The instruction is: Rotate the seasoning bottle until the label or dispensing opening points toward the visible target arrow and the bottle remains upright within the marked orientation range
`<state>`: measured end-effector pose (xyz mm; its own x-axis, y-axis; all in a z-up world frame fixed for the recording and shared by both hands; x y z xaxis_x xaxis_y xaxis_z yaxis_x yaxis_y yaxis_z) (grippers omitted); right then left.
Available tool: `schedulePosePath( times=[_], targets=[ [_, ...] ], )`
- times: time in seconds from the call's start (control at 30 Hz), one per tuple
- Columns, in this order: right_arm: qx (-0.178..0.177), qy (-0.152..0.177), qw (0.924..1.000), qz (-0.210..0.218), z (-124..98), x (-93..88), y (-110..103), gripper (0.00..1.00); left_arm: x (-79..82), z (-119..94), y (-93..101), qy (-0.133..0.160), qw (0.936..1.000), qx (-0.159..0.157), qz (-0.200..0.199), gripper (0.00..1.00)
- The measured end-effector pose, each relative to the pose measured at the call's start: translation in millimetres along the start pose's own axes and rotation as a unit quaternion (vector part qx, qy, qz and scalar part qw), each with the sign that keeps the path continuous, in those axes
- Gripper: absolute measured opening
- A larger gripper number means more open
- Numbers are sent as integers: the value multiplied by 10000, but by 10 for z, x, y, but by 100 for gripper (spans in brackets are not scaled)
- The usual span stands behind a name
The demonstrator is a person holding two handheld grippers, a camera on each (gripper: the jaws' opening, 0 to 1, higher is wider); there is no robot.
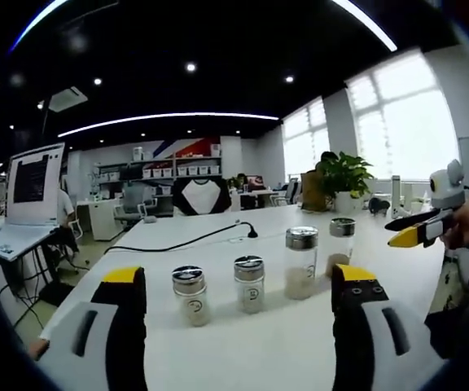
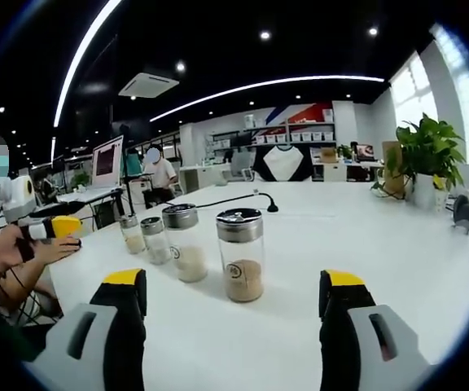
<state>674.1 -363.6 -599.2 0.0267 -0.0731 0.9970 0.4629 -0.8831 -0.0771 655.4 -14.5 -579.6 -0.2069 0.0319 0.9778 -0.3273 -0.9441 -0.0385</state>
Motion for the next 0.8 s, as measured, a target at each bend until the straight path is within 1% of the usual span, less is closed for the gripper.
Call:
schedulePosePath(
  times=[0.1, 0.3, 0.8],
  targets=[
    [18, 32, 10000, 15, 1, 6, -18, 90, 42, -35, -18, 45, 10000, 74, 10, 100],
    [27, 51, 10000, 19, -44, 5, -35, 90, 104, -64, -10, 162, 9998, 74, 16, 100],
    [-59, 39, 10000, 43, -126, -22, -13, 94, 99, -96, 41, 130, 9999, 41, 33, 100]
  ],
)
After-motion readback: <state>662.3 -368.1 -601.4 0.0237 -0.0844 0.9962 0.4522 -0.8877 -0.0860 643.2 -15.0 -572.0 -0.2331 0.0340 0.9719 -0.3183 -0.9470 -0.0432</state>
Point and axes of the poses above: the point that each gripper's makers call its tool centre point, and the gripper's own axes: z roughly forward along the fingers, y roughly to its right, x roughly out of its top, the point moved 10 cm from there along -z, roughly backward along the fingers, and after that the axes turned 14 degrees about y, right-handed, at the moved point
